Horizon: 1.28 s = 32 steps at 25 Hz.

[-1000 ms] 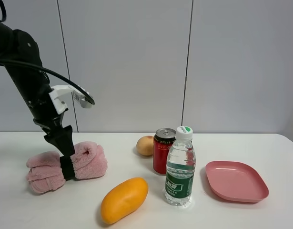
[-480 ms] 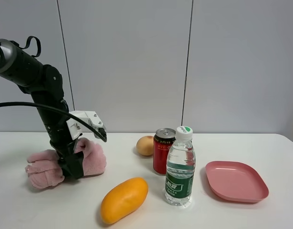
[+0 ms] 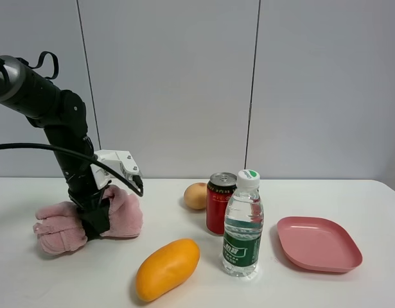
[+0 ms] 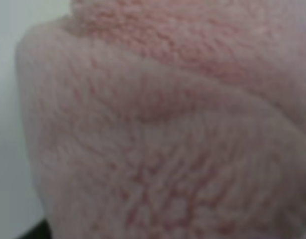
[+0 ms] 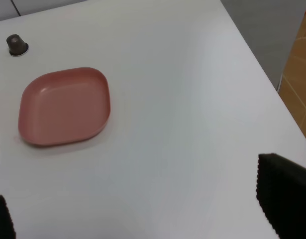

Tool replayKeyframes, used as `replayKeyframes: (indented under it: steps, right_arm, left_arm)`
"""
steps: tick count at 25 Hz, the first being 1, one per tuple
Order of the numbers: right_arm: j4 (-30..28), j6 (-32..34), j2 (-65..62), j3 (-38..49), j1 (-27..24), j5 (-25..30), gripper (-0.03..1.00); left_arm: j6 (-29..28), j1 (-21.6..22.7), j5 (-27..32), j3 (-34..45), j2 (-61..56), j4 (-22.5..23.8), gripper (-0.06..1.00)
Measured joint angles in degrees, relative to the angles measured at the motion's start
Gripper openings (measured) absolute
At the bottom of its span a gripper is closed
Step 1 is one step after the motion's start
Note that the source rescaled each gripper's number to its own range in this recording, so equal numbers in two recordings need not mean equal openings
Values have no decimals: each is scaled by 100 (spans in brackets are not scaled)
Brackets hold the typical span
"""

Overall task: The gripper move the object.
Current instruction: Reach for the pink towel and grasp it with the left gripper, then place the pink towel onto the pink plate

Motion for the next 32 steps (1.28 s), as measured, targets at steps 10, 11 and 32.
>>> replayKeyframes:
  steps: [10,11,32]
  right_arm:
    - [0,0,0,0,0,0,100]
    - [0,0,0,0,0,0,100]
    - [0,0,0,0,0,0,100]
  left_arm:
    - [-1248,-428,1082,-1079,-728,609,0]
    - [-1439,-530,1189,-1332,-861,729,0]
    - [-3203,-4141,884,-6548,1038,1082,0]
